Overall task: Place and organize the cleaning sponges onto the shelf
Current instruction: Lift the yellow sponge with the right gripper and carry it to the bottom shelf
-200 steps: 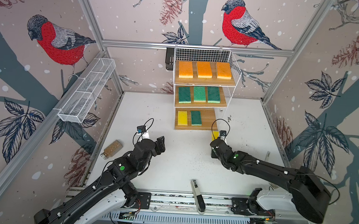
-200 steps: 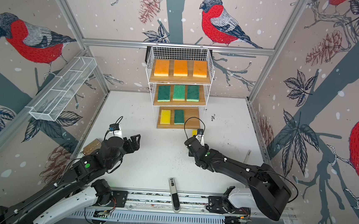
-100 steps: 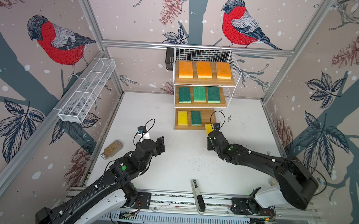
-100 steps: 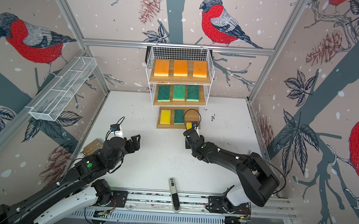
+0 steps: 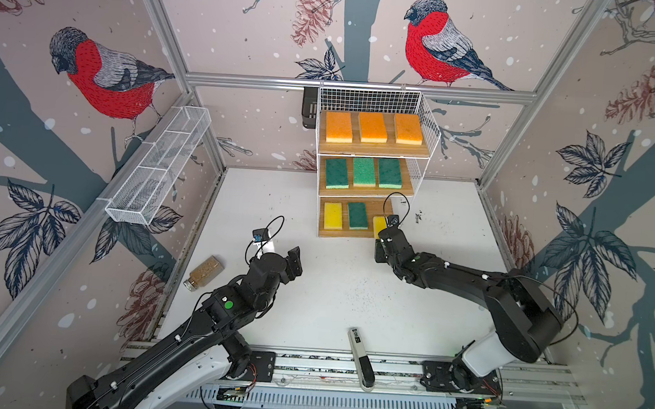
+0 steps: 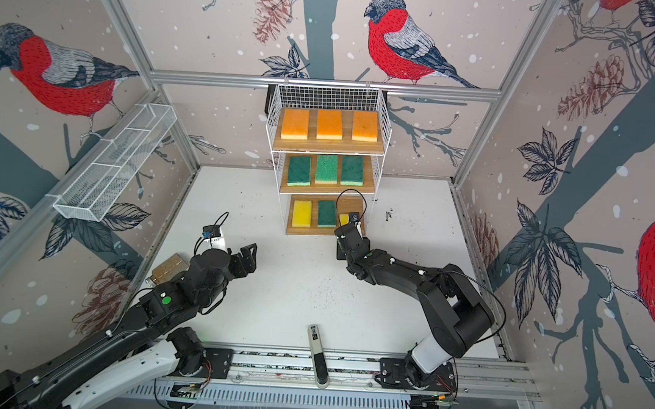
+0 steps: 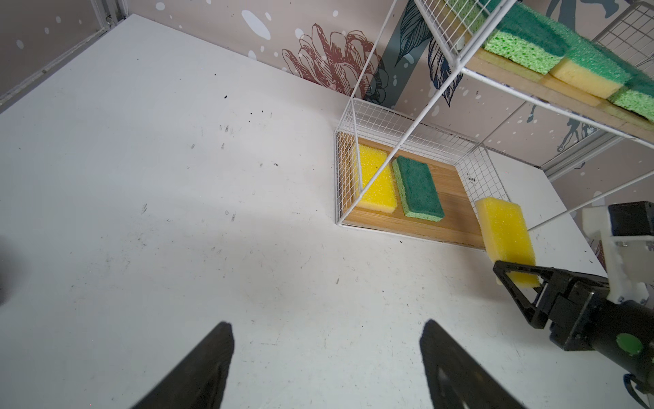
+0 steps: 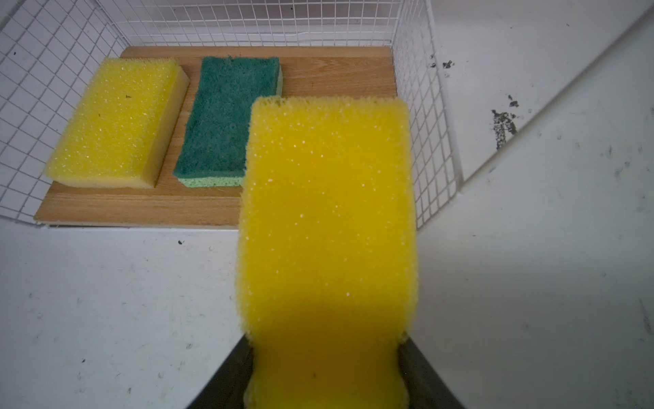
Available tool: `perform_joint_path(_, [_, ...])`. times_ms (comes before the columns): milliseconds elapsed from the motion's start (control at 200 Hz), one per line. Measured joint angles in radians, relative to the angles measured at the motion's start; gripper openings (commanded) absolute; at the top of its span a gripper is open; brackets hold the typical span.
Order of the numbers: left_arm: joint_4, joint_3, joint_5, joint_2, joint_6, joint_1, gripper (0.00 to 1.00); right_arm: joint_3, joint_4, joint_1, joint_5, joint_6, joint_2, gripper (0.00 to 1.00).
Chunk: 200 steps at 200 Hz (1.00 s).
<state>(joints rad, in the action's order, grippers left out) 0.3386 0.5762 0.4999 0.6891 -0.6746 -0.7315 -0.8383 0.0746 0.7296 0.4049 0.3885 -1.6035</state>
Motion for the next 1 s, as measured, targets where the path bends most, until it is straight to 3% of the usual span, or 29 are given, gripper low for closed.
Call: perform_joint_path(1001, [-0.183, -0.094, -0.036, -0.002, 0.047, 0.000, 0.83, -0.094, 0.101, -0.056, -0.016, 0.001, -0.147, 0.54])
